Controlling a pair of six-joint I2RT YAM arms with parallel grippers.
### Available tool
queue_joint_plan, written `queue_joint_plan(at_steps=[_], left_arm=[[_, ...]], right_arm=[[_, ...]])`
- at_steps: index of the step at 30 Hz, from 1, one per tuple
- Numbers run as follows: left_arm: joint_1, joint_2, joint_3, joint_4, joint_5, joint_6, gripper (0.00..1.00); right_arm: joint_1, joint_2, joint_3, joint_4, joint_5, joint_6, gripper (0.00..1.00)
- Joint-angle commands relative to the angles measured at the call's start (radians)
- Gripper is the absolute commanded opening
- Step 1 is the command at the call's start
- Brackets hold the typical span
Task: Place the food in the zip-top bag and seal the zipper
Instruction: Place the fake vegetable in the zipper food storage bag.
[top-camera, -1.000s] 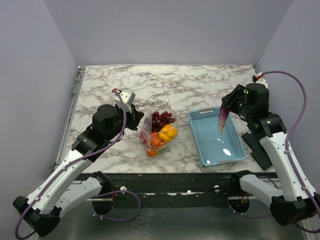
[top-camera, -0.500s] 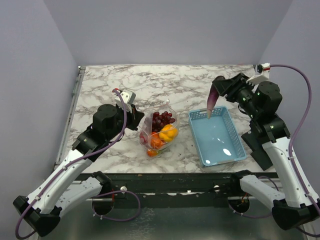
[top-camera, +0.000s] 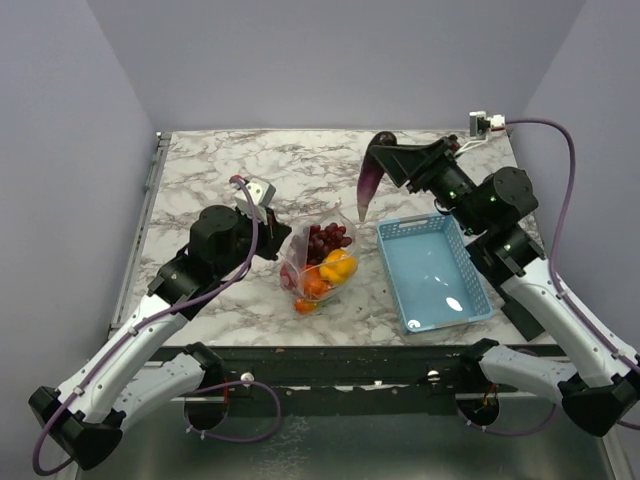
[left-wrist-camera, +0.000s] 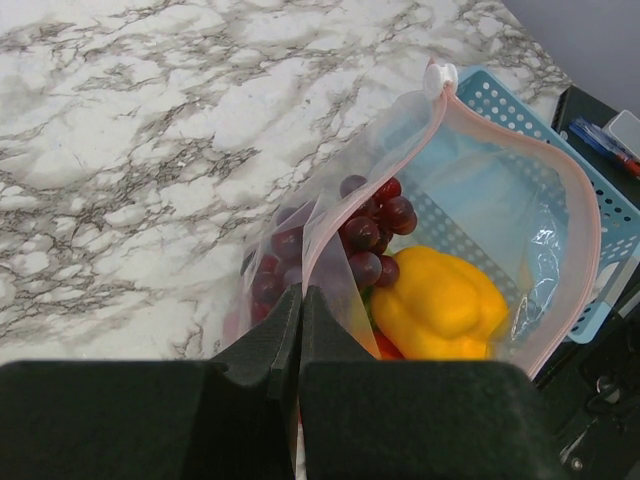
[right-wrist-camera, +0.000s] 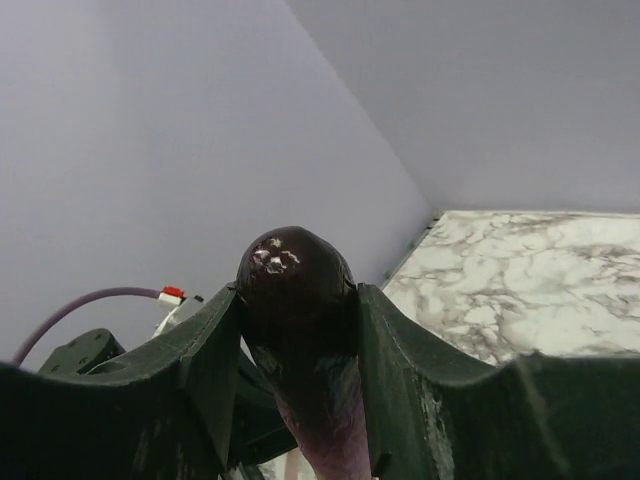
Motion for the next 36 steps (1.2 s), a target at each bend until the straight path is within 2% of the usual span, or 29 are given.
queue_joint_plan(at_steps=[1,9,19,29,36], left_arm=[[0.004,-0.001,0.059,-0.017,0.026,0.001,0.0],[0.004,0.018,0.105,-0.048,0.027,-0.013,0.0],[0.004,0.035,0.132,-0.064,0.03,-0.029,0.0],[0.003,0.034,0.125,-0.066,0.031,-0.036,0.0],[0.003,0.03,0.125,-0.074,0.031,-0.038,0.0]], right_arm=[[0.082,0.053,-0.008,0.191,0.046,-0.045,0.01],[0.236,0.161,-0.06,0.392,0.107,-0.124,0.01],[0.387,0.244,-0.263,0.736,0.229,-0.244,0.01],[0.472,0.353,-0.396,1.003,0.335,-0.297,0.01],[0.519,0.408,-0.437,1.093,0.442,-0.328,0.01]])
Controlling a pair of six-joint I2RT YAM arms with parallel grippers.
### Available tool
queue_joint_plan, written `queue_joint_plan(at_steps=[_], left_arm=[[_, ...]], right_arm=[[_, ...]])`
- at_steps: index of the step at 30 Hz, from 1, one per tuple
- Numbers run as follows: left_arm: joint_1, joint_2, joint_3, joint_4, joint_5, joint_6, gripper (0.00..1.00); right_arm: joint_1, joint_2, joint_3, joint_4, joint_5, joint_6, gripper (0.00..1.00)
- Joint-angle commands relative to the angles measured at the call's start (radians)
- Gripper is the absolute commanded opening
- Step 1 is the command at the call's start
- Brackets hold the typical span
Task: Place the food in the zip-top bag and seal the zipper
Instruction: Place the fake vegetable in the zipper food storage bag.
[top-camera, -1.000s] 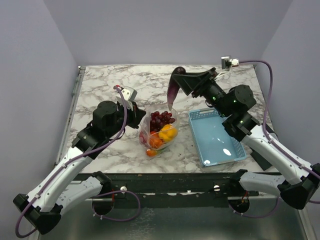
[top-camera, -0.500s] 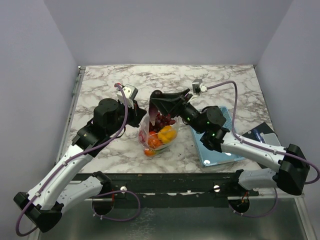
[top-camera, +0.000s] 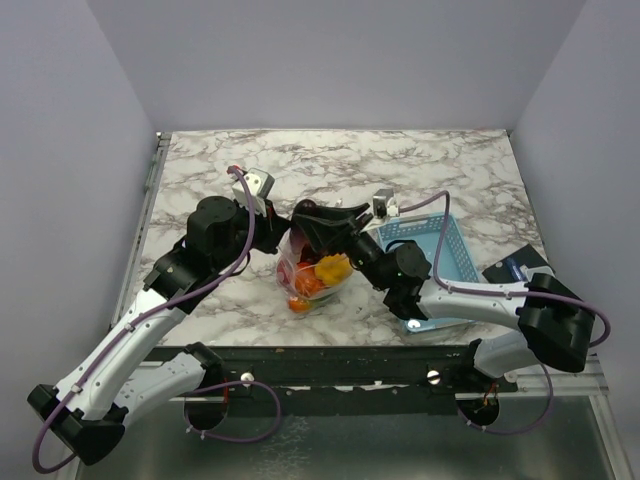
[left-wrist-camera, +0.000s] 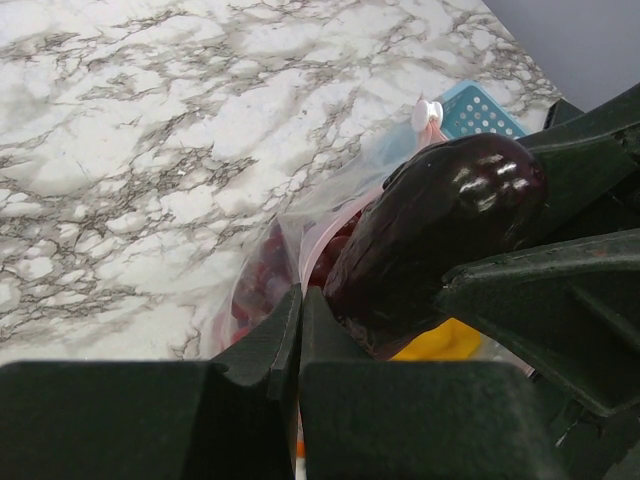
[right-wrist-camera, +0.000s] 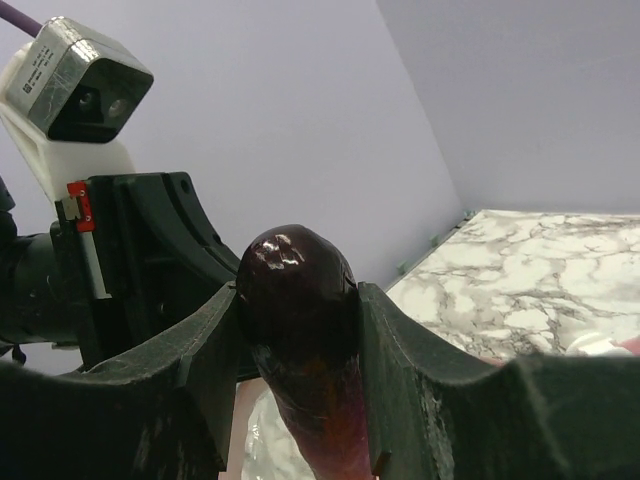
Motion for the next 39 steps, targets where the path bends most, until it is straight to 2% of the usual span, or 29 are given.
queue_joint_plan(at_steps=[1,4,7,12,15,19,26,30,39], left_arm=[[-0.001,-0.008,0.025,-0.011,0.024,-0.012,0.0],[-0.001,-0.006,0.022,-0.012,0.024,-0.015,0.0],[-0.001,-0.005,0.022,-0.011,0.026,-0.016,0.0],[0.001,-0.006,0.022,-0.011,0.025,-0.017,0.0],[-0.001,-0.008,0.02,-0.011,0.023,-0.017,0.0],[-0.001,-0.009,0.019,-0.013,0.021,-0.017,0.0],[-0.001,-0.011,0.019,-0.013,0.021,-0.019,0.0],[0.0,-0.012,0.02,-0.015,0.018,-0.018,0.0],[0.0,-0.017,0.021,-0.023,0.016,-0.011,0.0]], right_arm=[[0.032,0.03,-0.027,0.138,0.117,-0.038,0.01],[0.053,0.047,-0.045,0.161,0.165,-0.033,0.01],[0.073,0.06,-0.065,0.182,0.197,-0.026,0.07],[0.088,0.06,-0.109,0.196,0.217,-0.001,0.25],[0.09,0.035,-0.135,0.186,0.213,0.004,0.42],[0.093,-0.023,-0.145,0.095,0.189,-0.002,0.6],[0.094,-0.143,-0.118,-0.15,0.144,-0.037,0.8],[0.093,-0.209,-0.076,-0.306,0.134,-0.07,0.82],[0.093,-0.315,0.154,-0.904,0.162,-0.133,0.79]])
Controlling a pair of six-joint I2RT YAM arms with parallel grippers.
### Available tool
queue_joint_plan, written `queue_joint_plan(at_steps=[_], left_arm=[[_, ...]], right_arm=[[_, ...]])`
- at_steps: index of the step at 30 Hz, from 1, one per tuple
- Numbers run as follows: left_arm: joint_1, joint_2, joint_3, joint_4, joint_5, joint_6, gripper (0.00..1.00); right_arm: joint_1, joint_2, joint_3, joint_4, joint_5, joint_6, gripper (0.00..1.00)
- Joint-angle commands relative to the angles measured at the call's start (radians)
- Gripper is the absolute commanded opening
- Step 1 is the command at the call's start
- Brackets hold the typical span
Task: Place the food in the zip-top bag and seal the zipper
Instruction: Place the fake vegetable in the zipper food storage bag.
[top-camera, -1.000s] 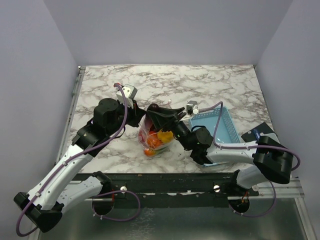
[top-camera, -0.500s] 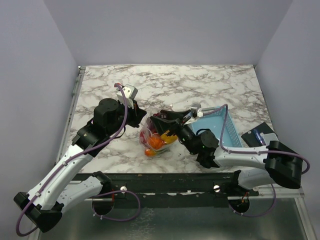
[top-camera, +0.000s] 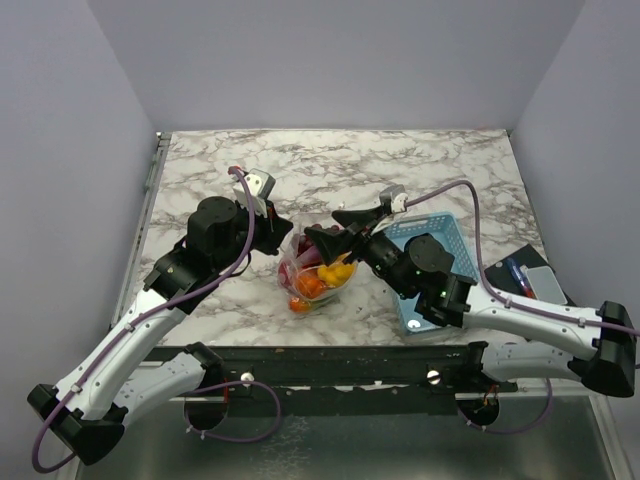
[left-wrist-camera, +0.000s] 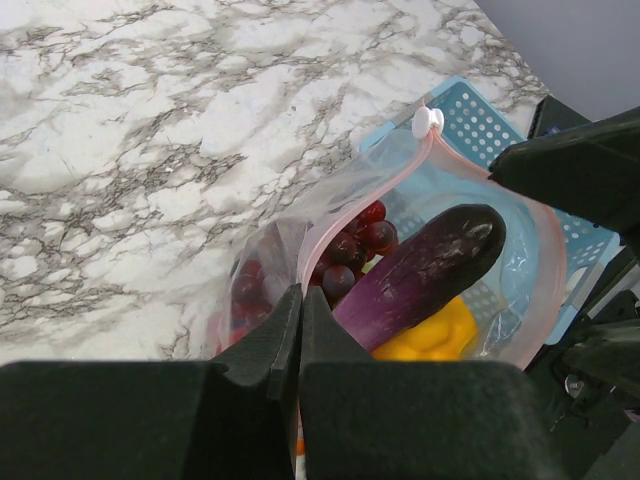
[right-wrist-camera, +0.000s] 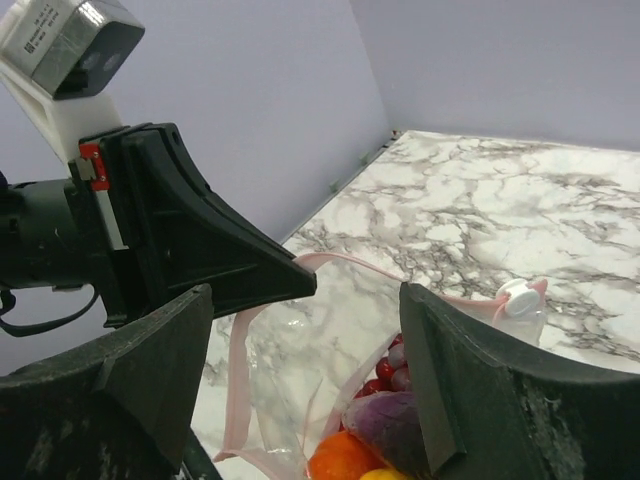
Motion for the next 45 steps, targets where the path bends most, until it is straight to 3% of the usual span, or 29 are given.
queue_joint_plan(at_steps=[1,7,14,22,36,45], left_arm=[[-0.002,-0.017,0.021,-0.021,0.01,0.005,0.0],[-0.002,-0.018,0.02,-0.03,0.015,0.012,0.0],[-0.002,-0.015,0.02,-0.037,0.027,0.023,0.0],[-0.002,-0.009,0.023,-0.042,0.045,0.023,0.0],[-0.002,0.001,0.034,-0.043,0.086,0.004,0.0],[-0.002,0.01,0.033,-0.043,0.112,-0.016,0.0]], right_arm=[[0.006,-0.047,0.117,-0.389,0.012,-0.055,0.79],[0.004,-0.041,0.289,-0.755,-0.018,-0.078,0.73],[0.005,0.045,0.522,-1.099,-0.093,-0.114,0.59],[0.002,0.184,0.719,-1.364,-0.127,-0.159,0.54],[-0.005,0.298,0.749,-1.424,0.001,-0.12,0.42],[-0.058,0.384,0.728,-1.369,0.038,-0.079,0.36]])
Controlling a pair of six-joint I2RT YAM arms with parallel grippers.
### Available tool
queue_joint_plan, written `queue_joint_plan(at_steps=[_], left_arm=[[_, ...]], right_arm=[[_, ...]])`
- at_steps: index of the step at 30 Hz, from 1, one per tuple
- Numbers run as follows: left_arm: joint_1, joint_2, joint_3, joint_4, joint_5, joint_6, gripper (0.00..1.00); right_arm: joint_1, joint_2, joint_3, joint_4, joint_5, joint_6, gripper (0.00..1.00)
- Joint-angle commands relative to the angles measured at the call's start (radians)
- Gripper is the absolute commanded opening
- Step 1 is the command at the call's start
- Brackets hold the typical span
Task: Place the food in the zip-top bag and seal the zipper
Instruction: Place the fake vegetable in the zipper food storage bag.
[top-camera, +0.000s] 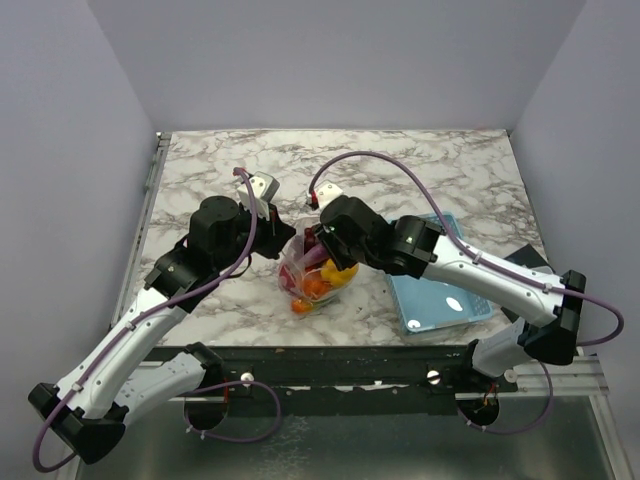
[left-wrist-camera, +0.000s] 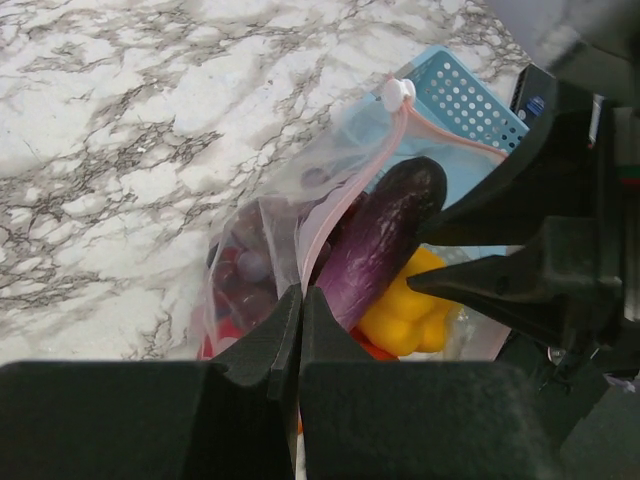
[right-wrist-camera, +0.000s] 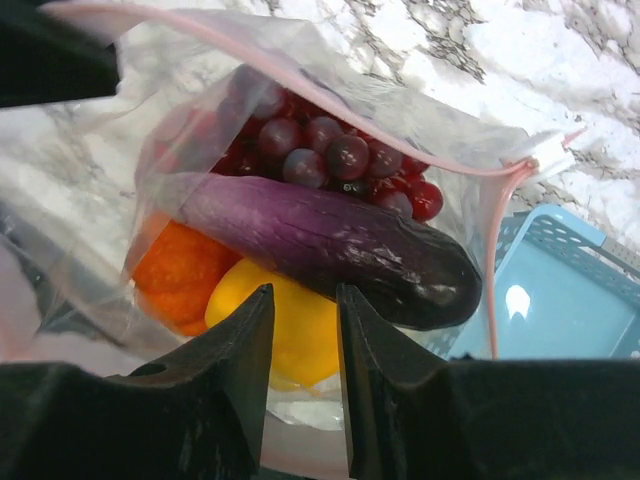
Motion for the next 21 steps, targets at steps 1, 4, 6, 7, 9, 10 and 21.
queue_joint_plan(at_steps=[1,4,6,7,9,10,21], left_arm=[[-0.002,0.003,0.028,-0.006,0.04,-0.019,0.0],[-0.002,0.002,0.026,-0.006,0.044,-0.024,0.0],[-0.002,0.001,0.028,-0.006,0.045,-0.028,0.0],[-0.002,0.003,0.028,-0.005,0.045,-0.031,0.0],[-0.002,0.006,0.029,-0.004,0.043,-0.035,0.0],[-0.003,0.007,0.029,-0.004,0.042,-0.037,0.0],[-0.002,0.015,0.017,0.004,0.001,-0.081,0.0]], right_arm=[[-0.045,0.047,-0.003,0.021,0.019,0.025,0.35],[-0.053,0.068,-0.016,0.038,-0.007,0.024,0.33],[-0.054,0.078,-0.01,0.037,-0.017,0.024,0.31],[-0.054,0.078,-0.002,0.036,-0.021,0.024,0.3],[-0.054,0.066,0.013,0.036,-0.021,0.026,0.3],[-0.054,0.055,0.022,0.039,-0.019,0.025,0.3],[-0.053,-0.1,0.034,0.124,-0.029,0.082,0.47]])
